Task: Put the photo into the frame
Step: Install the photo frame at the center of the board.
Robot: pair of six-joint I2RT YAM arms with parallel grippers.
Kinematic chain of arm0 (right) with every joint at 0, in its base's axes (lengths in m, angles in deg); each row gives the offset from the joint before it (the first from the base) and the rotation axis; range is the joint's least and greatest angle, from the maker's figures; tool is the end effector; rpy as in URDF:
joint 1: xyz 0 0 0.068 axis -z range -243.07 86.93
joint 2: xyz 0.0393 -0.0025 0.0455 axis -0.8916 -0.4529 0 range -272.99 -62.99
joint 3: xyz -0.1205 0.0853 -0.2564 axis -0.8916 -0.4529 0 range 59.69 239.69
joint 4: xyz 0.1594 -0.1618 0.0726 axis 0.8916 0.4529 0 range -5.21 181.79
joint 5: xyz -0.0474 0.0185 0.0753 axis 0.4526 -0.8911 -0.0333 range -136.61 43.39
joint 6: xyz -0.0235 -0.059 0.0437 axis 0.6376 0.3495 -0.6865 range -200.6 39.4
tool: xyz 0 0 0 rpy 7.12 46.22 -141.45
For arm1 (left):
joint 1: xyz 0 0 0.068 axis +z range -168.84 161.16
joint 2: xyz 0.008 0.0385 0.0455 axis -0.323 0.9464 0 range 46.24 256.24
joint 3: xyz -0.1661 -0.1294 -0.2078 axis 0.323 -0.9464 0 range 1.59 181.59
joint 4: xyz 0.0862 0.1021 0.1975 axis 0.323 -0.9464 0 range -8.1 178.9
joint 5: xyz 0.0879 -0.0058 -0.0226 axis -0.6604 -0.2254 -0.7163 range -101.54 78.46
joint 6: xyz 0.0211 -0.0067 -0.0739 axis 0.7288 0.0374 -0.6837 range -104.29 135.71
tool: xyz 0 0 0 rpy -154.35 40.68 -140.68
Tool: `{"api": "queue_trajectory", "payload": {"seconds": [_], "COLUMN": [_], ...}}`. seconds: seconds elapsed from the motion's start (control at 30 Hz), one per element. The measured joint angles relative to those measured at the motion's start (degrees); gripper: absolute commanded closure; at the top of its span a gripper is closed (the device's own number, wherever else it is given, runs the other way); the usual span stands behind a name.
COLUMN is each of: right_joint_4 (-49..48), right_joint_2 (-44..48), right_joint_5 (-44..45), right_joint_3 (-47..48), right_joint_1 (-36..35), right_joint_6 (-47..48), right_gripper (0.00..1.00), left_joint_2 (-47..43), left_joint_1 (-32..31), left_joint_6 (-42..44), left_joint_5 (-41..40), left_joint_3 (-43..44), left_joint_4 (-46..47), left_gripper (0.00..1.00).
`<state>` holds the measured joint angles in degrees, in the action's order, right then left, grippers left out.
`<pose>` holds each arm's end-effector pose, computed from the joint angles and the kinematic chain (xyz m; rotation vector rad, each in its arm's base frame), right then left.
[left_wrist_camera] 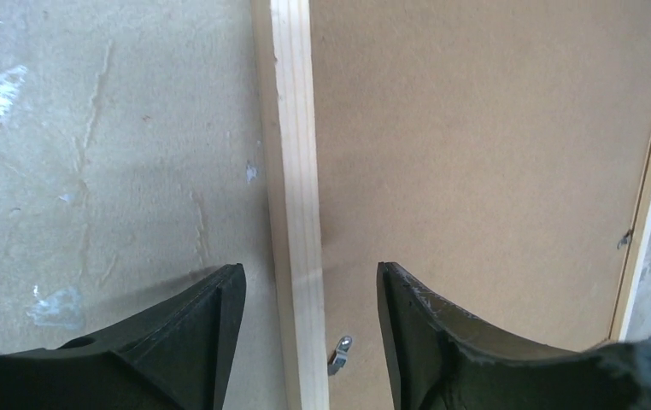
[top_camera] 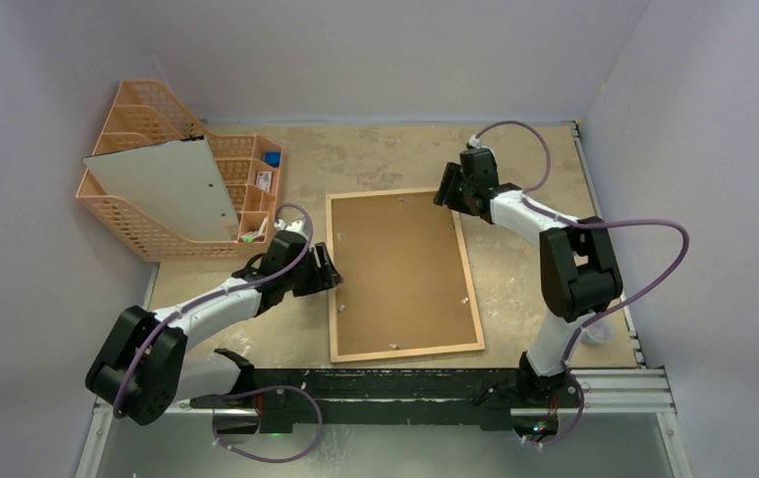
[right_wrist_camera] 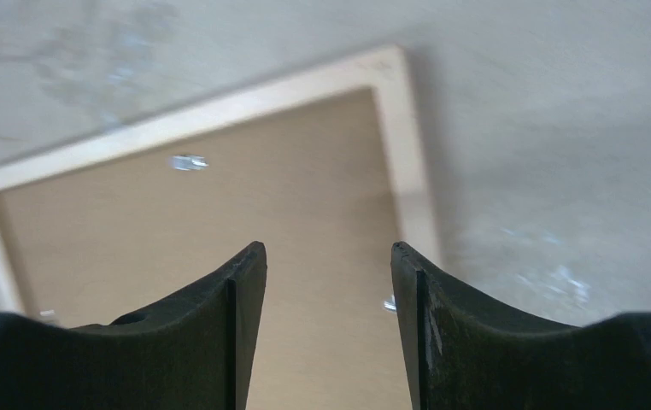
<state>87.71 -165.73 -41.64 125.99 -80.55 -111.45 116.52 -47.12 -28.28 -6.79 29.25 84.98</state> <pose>0.3870 0.1160 0.2232 0.3117 2.2573 0.3510 0.1925 -0.1098 0.1781 -0.3001 2.4757 -0.6694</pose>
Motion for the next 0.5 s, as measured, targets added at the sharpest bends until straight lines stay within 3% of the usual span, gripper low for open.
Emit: {"api": "queue_trajectory", "payload": {"seconds": [0.1, 0.23, 0.33, 0.5], "right_joint_4": [-2.89, -7.34, -11.19, -14.58], "right_joint_2": [-0.04, -1.38, -4.59, -11.37], "right_joint_5": [-3.39, -9.20, -13.70, -17.57], "right_joint_3": [1.97, 3.72, 4.09, 4.00], "right_joint_1": [-0.52, -2.36, -3.61, -4.74], "right_joint_6": [-1.64, -4.63, -7.65, -13.16], "right_gripper": [0.42, 0.51, 0.57, 0.58], "left_joint_2": [0.94, 3.93, 4.98, 5.60], "left_joint_1": [0.00, 0.00, 0.00, 0.00], "left_joint_6": [0.04, 0.07, 0.07, 0.13], "left_joint_5": [-1.60, -2.27, -2.21, -2.01], "left_joint_3": [0.55, 1.11, 1.38, 1.38], "left_joint_4": [0.13, 0.83, 1.86, 2.99], "left_gripper": [0.45, 0.55, 0.56, 0.58]}}
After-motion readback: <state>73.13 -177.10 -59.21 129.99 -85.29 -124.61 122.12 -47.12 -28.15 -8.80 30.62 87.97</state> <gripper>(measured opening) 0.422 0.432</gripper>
